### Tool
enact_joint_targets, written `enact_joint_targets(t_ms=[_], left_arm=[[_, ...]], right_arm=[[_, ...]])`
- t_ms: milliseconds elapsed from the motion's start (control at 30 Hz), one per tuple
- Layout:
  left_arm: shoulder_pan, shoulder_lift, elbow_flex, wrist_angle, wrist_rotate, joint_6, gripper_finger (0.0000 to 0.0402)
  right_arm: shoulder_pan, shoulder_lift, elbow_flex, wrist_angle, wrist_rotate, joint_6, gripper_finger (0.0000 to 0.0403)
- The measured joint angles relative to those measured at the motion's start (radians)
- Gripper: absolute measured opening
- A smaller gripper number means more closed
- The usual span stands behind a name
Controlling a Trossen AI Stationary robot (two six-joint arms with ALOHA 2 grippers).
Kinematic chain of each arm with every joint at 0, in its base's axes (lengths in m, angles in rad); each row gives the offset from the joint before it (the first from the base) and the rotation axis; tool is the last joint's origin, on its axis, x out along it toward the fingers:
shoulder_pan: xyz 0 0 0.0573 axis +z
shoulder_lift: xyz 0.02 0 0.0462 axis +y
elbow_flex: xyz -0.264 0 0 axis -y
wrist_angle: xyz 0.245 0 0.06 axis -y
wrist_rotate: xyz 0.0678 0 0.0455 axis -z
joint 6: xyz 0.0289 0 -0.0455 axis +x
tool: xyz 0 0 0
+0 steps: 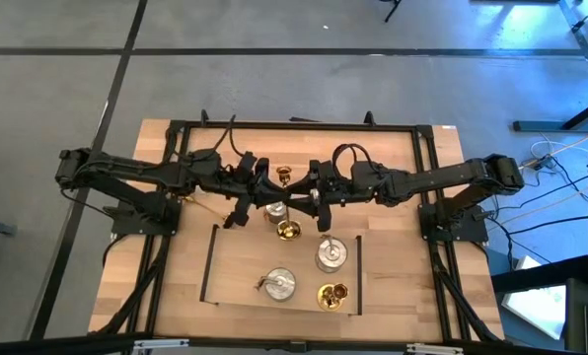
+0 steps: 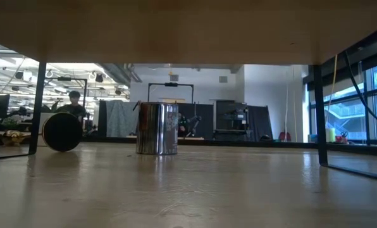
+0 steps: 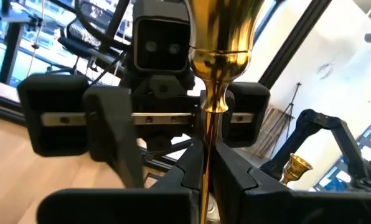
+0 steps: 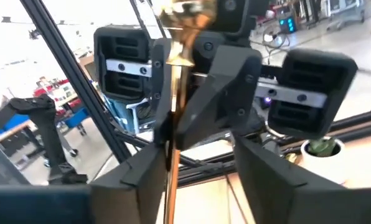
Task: Pick & Place candle stick holders
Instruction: Put the right gold candle holder on the shelf
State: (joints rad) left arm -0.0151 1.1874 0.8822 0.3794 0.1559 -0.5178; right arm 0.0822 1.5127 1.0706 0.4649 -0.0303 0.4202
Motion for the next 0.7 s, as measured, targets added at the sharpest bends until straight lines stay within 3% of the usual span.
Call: enact_joint_targets(t_ms=[400, 567, 700], left_arm=[[-0.09, -0.034, 0.002, -0.087, -0.128, 0.155, 0.001], [-0.129, -0.044, 0.0, -0.13, -0.209, 0.178, 0.001], [-0.178, -0.031, 0.0, -0.129, -0.274, 0.191, 0.001]], right_arm=[[-0.003, -0.032, -0.002, -0.073, -0.075, 0.137, 0.0261], [0.006, -0.08, 0.0, -0.142, -0.061, 0.226, 0.0283], [0.029, -0.134, 0.0, -0.201, 0.016, 0.253, 0.0303]])
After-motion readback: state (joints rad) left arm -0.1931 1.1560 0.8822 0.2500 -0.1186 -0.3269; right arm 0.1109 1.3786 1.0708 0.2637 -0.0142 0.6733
